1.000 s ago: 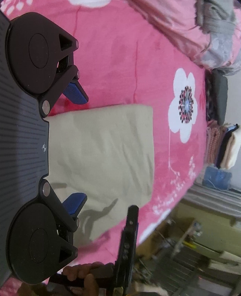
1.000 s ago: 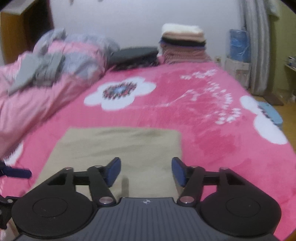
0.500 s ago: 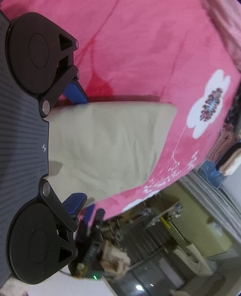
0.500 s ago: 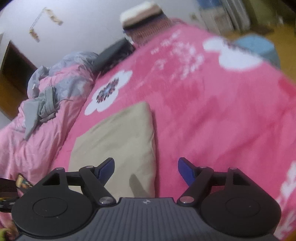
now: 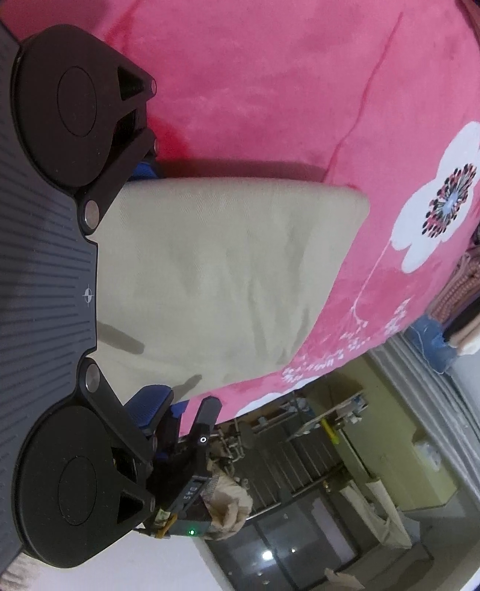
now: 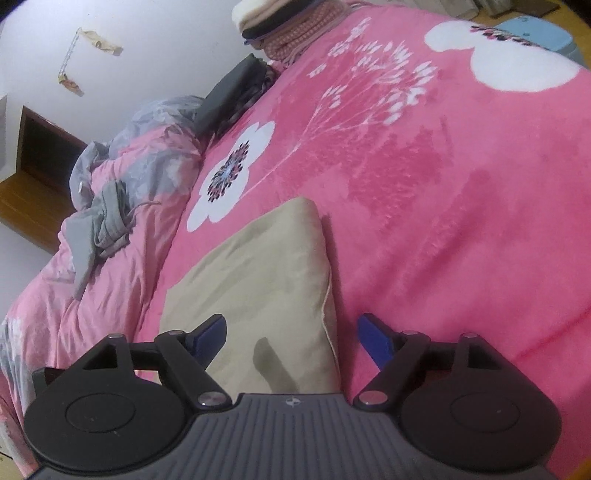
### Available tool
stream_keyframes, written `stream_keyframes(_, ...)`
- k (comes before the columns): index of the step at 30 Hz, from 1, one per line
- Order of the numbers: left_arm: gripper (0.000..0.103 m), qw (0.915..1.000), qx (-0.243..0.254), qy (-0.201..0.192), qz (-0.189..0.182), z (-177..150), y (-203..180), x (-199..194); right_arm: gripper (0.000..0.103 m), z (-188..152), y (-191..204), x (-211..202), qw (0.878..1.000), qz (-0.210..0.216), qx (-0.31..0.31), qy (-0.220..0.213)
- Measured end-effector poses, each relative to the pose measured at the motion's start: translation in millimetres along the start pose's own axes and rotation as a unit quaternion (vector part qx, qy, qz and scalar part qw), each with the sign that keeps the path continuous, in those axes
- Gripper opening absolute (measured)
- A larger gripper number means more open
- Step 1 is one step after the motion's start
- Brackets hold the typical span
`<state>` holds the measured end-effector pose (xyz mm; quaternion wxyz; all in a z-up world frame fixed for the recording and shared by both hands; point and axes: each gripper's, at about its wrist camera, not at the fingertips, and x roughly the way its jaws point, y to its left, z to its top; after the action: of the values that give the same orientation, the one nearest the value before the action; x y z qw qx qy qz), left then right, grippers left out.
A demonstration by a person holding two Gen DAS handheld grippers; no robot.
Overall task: Fold clothes
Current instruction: 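Close both grippers on the edges of the folded beige trouser bundle, then lift the trouser bundle with both grippers and carry it toward the dark clothes stack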
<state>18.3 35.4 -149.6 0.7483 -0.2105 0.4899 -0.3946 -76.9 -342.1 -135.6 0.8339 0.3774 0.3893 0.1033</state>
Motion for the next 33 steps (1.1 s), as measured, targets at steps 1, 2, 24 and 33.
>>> stream_keyframes(1, 0.102, 1.0000, -0.003, 0.002, -0.006, -0.9, 1.2, -1.8, 0.082, -1.8, 0.2, -1.1, 1.000, 0.004, -0.002, 0.005)
stream_keyframes(2, 0.102, 0.9999, -0.005, 0.003, -0.012, -1.9, 2.5, -3.8, 0.082, -3.9, 0.3, -2.5, 1.000, 0.010, -0.003, 0.011)
stream_keyframes(24, 0.089, 0.9950, -0.062, 0.010, -0.077, 3.3, 13.1, -5.2, 0.022, -18.3, -9.7, 8.5, 0.994, 0.085, 0.027, 0.059)
stream_keyframes(33, 0.083, 0.9937, -0.060, 0.005, -0.095, 35.2, 3.3, -15.4, 0.018, -1.2, 18.8, -1.4, 0.994, 0.102, 0.005, 0.038)
